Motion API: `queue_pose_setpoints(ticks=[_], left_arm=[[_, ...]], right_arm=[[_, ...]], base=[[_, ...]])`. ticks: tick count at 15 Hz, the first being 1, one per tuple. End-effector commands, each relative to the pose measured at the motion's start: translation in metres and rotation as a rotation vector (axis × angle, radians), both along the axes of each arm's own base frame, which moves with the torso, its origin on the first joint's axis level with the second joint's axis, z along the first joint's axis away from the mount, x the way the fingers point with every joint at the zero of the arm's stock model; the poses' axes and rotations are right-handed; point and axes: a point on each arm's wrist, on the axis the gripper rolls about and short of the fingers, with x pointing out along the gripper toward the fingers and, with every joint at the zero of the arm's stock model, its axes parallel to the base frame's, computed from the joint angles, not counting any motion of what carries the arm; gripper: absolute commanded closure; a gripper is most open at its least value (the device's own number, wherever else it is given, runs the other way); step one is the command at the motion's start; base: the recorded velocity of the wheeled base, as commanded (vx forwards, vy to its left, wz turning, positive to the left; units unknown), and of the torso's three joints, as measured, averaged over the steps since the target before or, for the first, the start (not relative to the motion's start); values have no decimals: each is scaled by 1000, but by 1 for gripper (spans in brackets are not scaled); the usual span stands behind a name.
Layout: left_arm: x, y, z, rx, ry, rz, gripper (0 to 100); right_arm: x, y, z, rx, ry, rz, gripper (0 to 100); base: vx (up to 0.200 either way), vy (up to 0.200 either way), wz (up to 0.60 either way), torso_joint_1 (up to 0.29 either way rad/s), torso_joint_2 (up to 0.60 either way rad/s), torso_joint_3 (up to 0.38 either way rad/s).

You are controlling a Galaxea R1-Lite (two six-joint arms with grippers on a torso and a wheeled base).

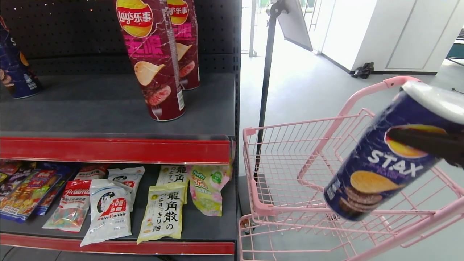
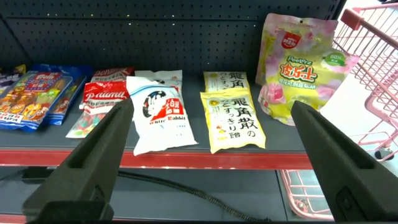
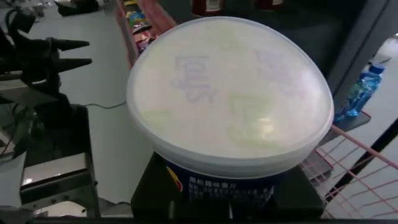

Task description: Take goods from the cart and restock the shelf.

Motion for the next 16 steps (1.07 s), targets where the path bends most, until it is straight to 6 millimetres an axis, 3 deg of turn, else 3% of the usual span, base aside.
queue_pose_setpoints(ticks=[1, 4, 8, 16], left_arm=[[0, 0, 0, -1, 2, 0, 0], [0, 0, 0, -1, 2, 0, 0], [0, 0, 0, -1, 2, 0, 0], [0, 0, 0, -1, 2, 0, 0]], right_arm=[[-39, 12, -19, -20, -31, 83, 100], [-41, 40, -32, -63, 15, 142, 100], [-38, 72, -20, -76, 3, 107, 100], [-30, 101, -25, -130, 30, 176, 100]], base=[[0, 0, 0, 0, 0, 0], [0, 0, 0, 0, 0, 0], [0, 0, 0, 0, 0, 0], [0, 0, 0, 0, 0, 0]])
